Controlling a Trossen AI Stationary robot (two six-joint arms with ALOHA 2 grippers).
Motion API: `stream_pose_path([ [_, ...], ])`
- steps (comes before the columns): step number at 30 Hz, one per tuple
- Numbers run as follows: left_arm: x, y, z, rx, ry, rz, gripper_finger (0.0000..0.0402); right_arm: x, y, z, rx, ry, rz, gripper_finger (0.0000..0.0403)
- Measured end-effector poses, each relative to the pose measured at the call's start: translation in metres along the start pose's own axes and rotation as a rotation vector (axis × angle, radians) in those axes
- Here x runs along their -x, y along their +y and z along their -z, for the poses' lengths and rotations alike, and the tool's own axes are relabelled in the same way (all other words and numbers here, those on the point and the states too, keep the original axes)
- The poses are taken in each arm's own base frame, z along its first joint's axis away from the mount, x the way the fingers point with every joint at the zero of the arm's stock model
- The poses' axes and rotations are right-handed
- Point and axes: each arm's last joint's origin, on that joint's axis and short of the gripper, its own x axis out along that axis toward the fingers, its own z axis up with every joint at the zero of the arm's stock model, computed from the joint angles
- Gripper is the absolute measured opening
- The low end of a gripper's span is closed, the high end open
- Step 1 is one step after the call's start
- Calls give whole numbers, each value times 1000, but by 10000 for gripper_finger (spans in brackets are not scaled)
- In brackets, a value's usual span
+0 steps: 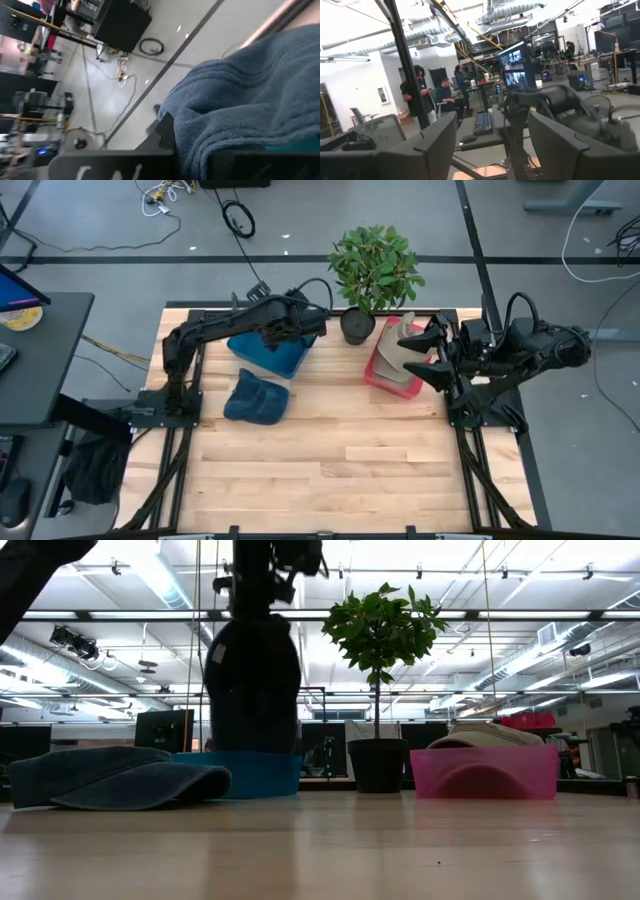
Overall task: Pick & Place hat
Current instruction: Put the right blue cap into the blue bin
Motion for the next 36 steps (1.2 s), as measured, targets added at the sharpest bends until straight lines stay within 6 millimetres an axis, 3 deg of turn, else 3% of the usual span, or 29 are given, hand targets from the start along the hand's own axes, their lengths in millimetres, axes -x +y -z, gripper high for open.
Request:
stream_pose_path([
  [8,-17,-10,30,-87,75,-43,1,-1,-4,-1,5,-6,22,249],
  [16,-31,16,52,-91,108,-118,2,-3,-12,-2,8,-17,69,249],
  [24,-46,40,56,-62,149,-161,2,-5,-20,-4,-52,-30,107,249],
  [30,-44,30,55,29,165,-81,5,-5,-21,-4,-51,-31,104,249],
  [36,-28,10,57,158,151,39,8,-5,-21,-4,-55,-31,103,249],
])
